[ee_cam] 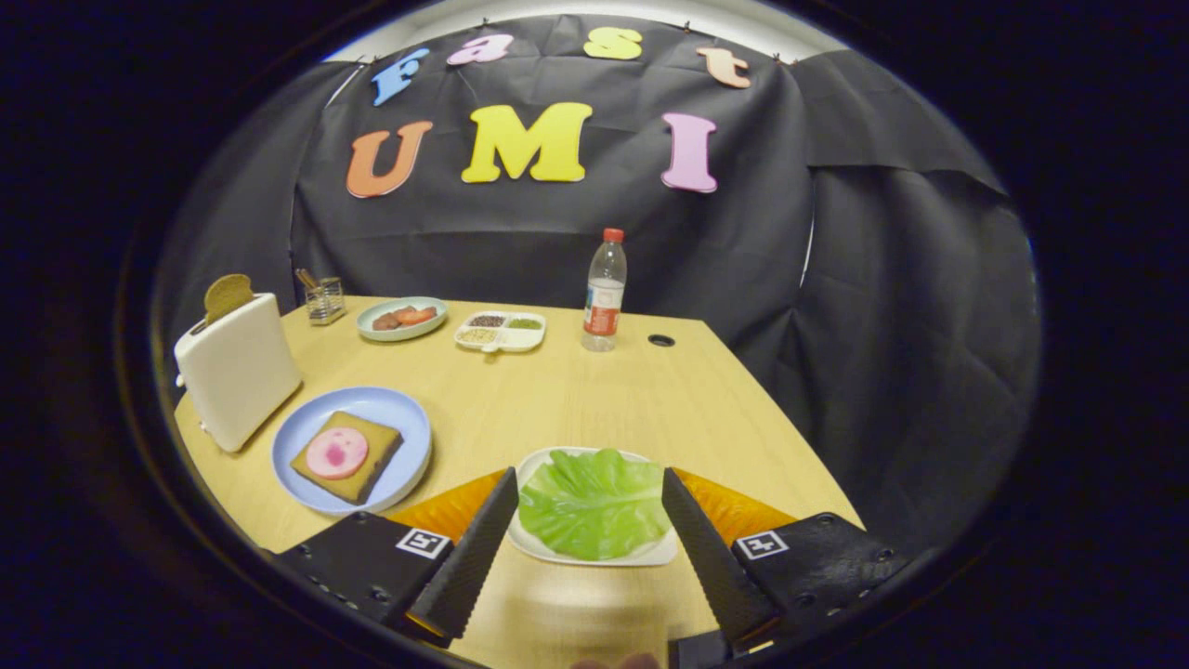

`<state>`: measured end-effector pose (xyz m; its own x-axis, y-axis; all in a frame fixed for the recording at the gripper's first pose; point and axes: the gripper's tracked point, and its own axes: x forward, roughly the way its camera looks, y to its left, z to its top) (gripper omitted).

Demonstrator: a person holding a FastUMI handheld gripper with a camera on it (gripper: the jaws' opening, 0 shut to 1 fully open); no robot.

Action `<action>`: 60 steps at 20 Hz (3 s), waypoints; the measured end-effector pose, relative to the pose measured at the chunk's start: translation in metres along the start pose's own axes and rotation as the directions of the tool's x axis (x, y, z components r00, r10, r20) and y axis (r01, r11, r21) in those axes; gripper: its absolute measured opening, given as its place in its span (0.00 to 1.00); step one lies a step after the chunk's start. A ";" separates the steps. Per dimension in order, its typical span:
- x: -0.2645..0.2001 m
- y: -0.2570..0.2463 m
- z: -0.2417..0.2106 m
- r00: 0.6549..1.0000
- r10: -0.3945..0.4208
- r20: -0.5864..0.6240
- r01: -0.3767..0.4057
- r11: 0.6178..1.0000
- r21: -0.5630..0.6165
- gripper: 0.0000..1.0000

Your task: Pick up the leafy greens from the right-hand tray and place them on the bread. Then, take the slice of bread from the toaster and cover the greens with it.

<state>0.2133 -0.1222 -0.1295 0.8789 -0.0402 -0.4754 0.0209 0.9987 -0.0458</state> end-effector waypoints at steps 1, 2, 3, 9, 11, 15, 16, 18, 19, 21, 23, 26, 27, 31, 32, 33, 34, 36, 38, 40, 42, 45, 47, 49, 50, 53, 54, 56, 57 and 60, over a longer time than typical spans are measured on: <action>0.011 -0.001 -0.005 1.000 -0.004 -0.029 0.004 1.000 -0.003 0.96; 0.020 0.000 -0.009 0.999 -0.004 -0.051 0.004 1.000 -0.007 0.96; 0.028 0.001 -0.010 0.997 -0.004 -0.072 0.003 1.000 -0.011 0.96; 0.054 0.003 -0.027 0.987 0.003 -0.158 -0.006 1.000 -0.018 0.96; 0.063 0.002 -0.034 0.984 0.010 -0.180 -0.010 1.000 0.001 0.96; 0.069 0.000 -0.043 0.977 0.039 -0.210 -0.032 0.999 0.038 0.97; 0.069 0.000 -0.047 0.974 0.051 -0.219 -0.041 0.998 0.047 0.97; 0.070 0.000 -0.050 0.972 0.074 -0.223 -0.059 0.995 0.076 0.98; 0.070 -0.001 -0.048 0.974 0.076 -0.214 -0.061 0.995 0.073 0.97; 0.072 -0.006 -0.048 0.976 0.068 -0.205 -0.054 0.996 0.070 0.83; 0.072 -0.007 -0.049 0.977 0.067 -0.201 -0.052 0.996 0.079 0.58; 0.074 -0.008 -0.047 0.980 0.063 -0.190 -0.047 0.995 0.086 0.09; 0.073 -0.007 -0.046 0.981 0.060 -0.184 -0.045 0.995 0.084 0.10; 0.067 -0.008 -0.032 0.989 0.049 -0.137 -0.031 0.991 0.133 0.00; 0.063 -0.009 -0.025 0.993 0.044 -0.113 -0.028 0.990 0.139 0.00; 0.060 -0.009 -0.019 0.995 0.039 -0.096 -0.025 0.989 0.144 0.00; 0.055 -0.009 -0.013 0.996 0.040 -0.083 -0.027 0.988 0.151 0.00; 0.046 -0.009 -0.001 0.998 0.040 -0.054 -0.030 0.986 0.166 0.00; 0.038 -0.008 0.012 0.999 0.040 -0.020 -0.036 0.980 0.194 0.00; 0.026 0.000 0.021 0.998 0.055 0.008 -0.055 0.973 0.224 0.00; 0.014 0.014 0.032 0.996 0.076 0.035 -0.082 0.969 0.233 0.00; 0.000 0.038 0.047 0.994 0.092 0.066 -0.105 0.970 0.221 0.00; -0.007 0.059 0.053 0.992 0.103 0.069 -0.116 0.970 0.214 0.00; -0.010 0.081 0.057 0.992 0.105 0.065 -0.115 0.976 0.185 0.00; -0.011 0.093 0.058 0.992 0.107 0.061 -0.116 0.979 0.170 0.00; -0.011 0.125 0.059 0.995 0.095 0.044 -0.100 0.986 0.130 0.00; -0.009 0.136 0.059 0.995 0.092 0.035 -0.095 0.989 0.115 0.00; -0.007 0.153 0.057 0.997 0.077 0.017 -0.079 0.994 0.078 0.00; -0.005 0.161 0.054 0.998 0.068 0.002 -0.068 0.996 0.051 0.00; 0.005 0.178 0.043 0.999 0.027 -0.038 -0.027 1.000 -0.004 0.00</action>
<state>0.2417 0.0569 -0.1018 0.8602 -0.0143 -0.5097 -0.0049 0.9993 -0.0362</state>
